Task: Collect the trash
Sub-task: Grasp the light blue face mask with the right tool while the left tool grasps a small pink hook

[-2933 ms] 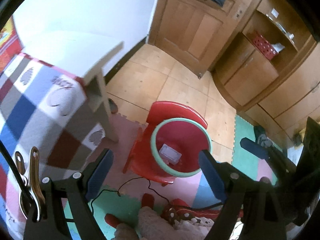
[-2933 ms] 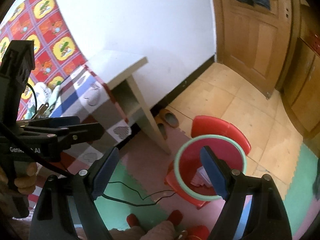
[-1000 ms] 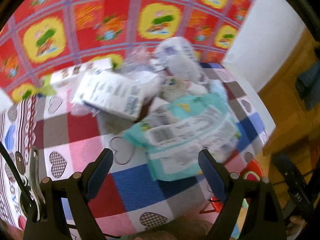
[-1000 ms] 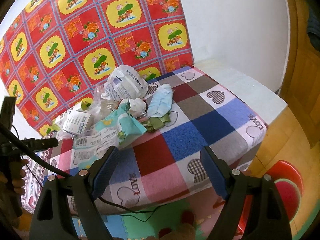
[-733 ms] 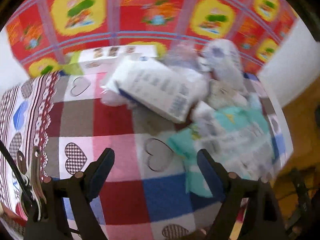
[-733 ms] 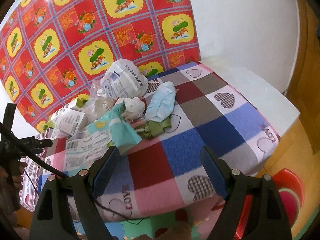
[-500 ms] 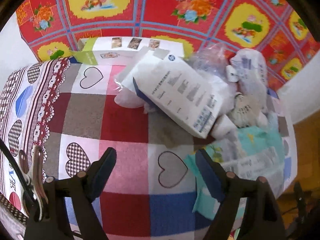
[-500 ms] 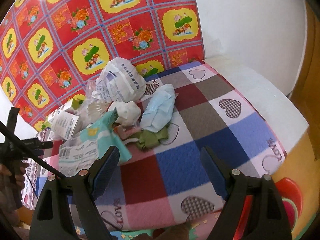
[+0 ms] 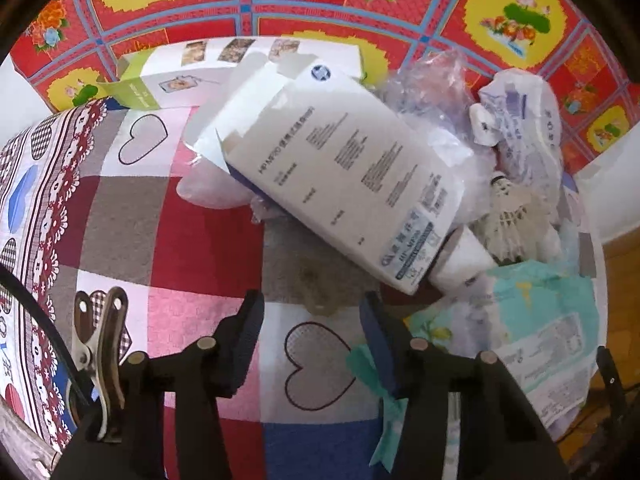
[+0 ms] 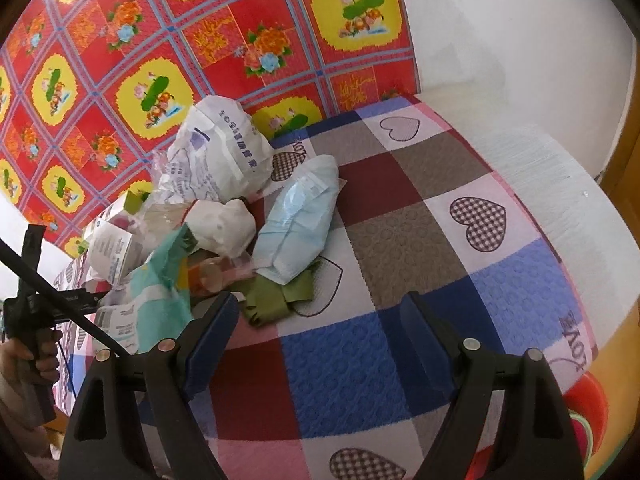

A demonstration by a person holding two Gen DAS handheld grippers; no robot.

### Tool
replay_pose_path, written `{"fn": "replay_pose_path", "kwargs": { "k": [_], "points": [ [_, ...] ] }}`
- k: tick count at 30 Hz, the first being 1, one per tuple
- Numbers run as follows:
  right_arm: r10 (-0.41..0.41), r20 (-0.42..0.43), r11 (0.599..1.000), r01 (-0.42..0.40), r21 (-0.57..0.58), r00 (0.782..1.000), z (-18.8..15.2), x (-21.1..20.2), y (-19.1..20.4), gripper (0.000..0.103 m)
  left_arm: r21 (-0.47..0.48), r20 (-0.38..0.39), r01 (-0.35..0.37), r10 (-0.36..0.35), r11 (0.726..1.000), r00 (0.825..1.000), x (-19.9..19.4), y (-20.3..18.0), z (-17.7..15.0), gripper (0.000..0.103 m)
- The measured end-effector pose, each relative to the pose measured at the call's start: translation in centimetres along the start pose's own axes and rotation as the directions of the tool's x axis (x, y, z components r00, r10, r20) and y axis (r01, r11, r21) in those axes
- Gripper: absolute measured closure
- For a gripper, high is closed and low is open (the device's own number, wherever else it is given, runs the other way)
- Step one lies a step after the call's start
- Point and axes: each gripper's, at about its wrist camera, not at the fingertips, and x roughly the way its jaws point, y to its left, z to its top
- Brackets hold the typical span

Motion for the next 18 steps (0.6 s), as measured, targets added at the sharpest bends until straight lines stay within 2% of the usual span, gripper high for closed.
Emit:
{"fn": "replay_pose_path", "kwargs": {
  "k": [3, 6, 10, 13, 15, 16, 17, 18],
  "points": [
    [0.009, -0.018, 1.000, -0.009, 0.006, 1.000, 0.3, 0.8, -0.5, 0.018, 0.003, -0.008, -0.039, 0.039, 0.999, 0.999, 0.7, -0.2, 0.1, 0.057],
    [0.004, -0.046, 1.000, -0.004, 0.017, 0.999, 0.6, 1.6, -1.1, 0.018, 0.003, -0.027, -0.026, 0.026, 1.000, 0.999, 1.4, -0.3, 0.2, 0.070],
    [0.004, -0.071, 1.000, -0.003, 0.018, 0.997, 0.8, 2.4, -1.5, 0.019, 0.007, -0.023, -0.008, 0.008, 1.000, 1.000, 1.6, -0.7, 0.6, 0.072],
    [0.008, -0.093, 1.000, -0.006, 0.024, 0.996, 0.8, 2.9, -1.8, 0.019, 0.001, -0.019, -0.024, 0.024, 1.000, 1.000, 1.9, -1.1, 0.9, 0.072],
    [0.017, -0.113, 0.999, -0.013, 0.041, 0.993, 0.7, 3.4, -2.1, 0.021, -0.005, -0.023, -0.027, 0.026, 1.000, 0.999, 2.0, -1.3, 1.0, 0.072],
    [0.022, -0.122, 0.999, -0.016, 0.047, 0.992, 0.6, 3.5, -2.2, 0.026, -0.004, -0.022, -0.027, 0.027, 1.000, 0.999, 2.1, -1.8, 1.2, 0.072],
    [0.019, -0.126, 0.999, -0.013, 0.052, 0.992, 0.6, 3.7, -2.3, 0.033, -0.004, -0.021, -0.032, 0.031, 0.999, 0.999, 2.2, -2.1, 1.7, 0.076],
    [0.007, -0.125, 0.999, -0.001, 0.054, 0.992, 0.5, 3.8, -2.4, 0.037, -0.001, -0.019, -0.042, 0.042, 0.999, 0.999, 2.1, -1.9, 1.7, 0.079]
  ]
}}
